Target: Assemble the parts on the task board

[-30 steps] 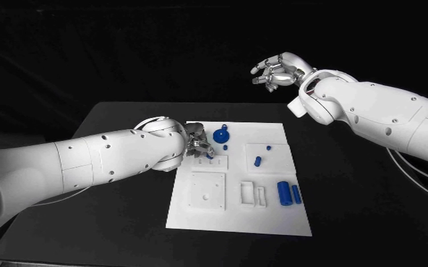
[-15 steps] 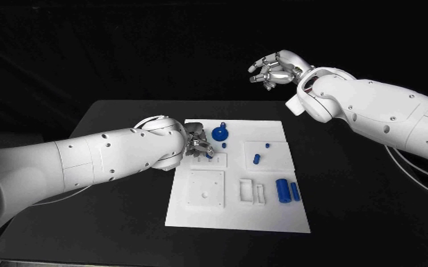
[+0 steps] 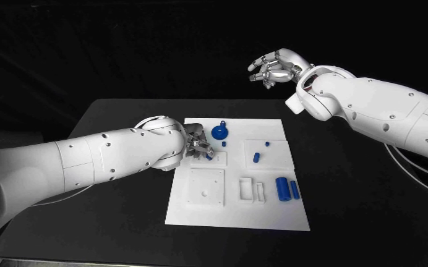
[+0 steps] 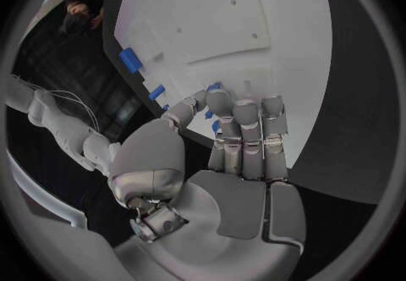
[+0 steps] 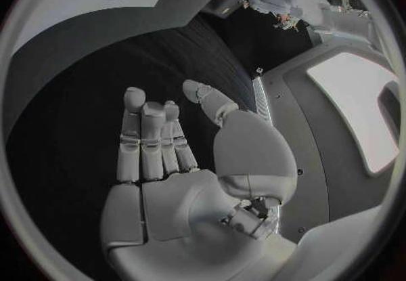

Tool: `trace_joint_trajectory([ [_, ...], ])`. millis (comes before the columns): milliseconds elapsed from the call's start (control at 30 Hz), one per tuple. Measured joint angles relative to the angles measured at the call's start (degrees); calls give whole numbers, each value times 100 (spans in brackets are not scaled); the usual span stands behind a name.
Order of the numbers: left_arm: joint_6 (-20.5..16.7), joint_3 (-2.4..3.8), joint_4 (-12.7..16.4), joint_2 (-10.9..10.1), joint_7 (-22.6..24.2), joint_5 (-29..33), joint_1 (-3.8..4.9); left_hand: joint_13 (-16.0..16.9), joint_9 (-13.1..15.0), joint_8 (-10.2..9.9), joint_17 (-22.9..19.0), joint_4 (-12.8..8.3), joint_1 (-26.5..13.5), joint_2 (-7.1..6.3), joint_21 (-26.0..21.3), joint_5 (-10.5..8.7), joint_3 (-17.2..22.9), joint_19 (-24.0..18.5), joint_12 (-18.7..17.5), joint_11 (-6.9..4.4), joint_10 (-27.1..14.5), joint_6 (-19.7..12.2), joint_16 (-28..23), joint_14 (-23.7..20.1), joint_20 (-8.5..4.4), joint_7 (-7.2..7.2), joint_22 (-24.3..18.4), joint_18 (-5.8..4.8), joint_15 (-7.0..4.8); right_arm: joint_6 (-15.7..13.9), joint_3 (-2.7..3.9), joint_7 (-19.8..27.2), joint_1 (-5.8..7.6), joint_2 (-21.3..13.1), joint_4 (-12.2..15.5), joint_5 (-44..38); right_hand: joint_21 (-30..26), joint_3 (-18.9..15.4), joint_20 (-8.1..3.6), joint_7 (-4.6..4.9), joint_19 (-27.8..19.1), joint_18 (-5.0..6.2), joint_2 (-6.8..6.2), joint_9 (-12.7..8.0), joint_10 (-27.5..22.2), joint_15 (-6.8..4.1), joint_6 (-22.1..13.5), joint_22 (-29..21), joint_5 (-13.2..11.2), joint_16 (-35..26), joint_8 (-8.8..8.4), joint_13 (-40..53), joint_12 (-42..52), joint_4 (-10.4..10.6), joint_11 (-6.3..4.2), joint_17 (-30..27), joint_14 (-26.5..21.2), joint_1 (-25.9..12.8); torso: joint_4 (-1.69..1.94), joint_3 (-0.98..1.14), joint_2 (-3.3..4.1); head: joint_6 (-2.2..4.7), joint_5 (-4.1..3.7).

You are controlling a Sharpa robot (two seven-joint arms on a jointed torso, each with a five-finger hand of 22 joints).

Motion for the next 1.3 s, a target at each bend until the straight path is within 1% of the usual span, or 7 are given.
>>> trace_joint_trajectory([
  [500,32,3,-1,-8,0,14,-1,-1,-3,11,-1,5,7,7,23,23,-10,0,0,1,-2,6,0,0,0,-5,4,-1,0,20,0,-5,-8,0,-4,-6,0,0,0,5,0,-4,0,8,0,-11,20,0,0,2,0,-12,0,0,0,-5,-11,0,2,0,1,-19,8],
  [733,63,-1,-12,-20,-10,17,-12,-1,0,11,-1,6,8,7,23,22,-13,0,0,8,-10,9,0,0,0,-7,3,0,1,29,0,-7,-11,0,-5,-9,0,0,0,3,0,-6,0,8,0,-11,22,0,0,2,0,-11,0,0,0,-11,-11,0,5,-4,3,-15,10],
  [900,85,3,-7,-26,-10,25,-11,-1,-1,10,-1,-5,8,7,22,16,-3,0,0,8,-11,10,0,0,0,-8,3,0,1,31,0,-9,-11,-4,-6,-11,0,0,0,2,0,-7,0,8,0,-10,22,-1,-1,2,0,-11,0,0,0,-11,-10,0,7,-7,4,-32,10],
  [967,92,4,-6,-29,-10,30,-10,-1,-1,10,-1,-6,8,7,23,14,-2,0,0,9,-11,10,0,0,0,-8,3,0,1,32,0,-9,-12,-3,-6,-12,0,0,0,2,0,-31,0,8,0,-10,22,-1,-1,3,0,-11,0,0,0,-11,-10,0,7,-7,5,-34,9],
  [1033,97,4,-5,-32,-10,35,-10,-1,-1,8,-1,-6,8,7,22,12,-2,0,0,9,-11,10,0,0,0,-8,3,0,1,33,0,-10,-12,-2,-6,-13,0,0,0,2,0,-33,0,7,0,-10,23,-1,-1,3,21,-17,0,0,0,-11,-10,0,7,-7,6,-38,9],
  [1300,122,4,-9,-37,-10,60,-10,-2,10,-1,-1,-12,8,7,22,11,-9,0,0,9,-11,10,0,0,0,-8,2,-1,1,37,0,-11,-14,-2,-6,-16,0,0,0,0,0,36,0,7,0,-10,23,-2,-1,3,21,-18,0,0,0,-16,-10,0,7,-9,7,-48,16],
])
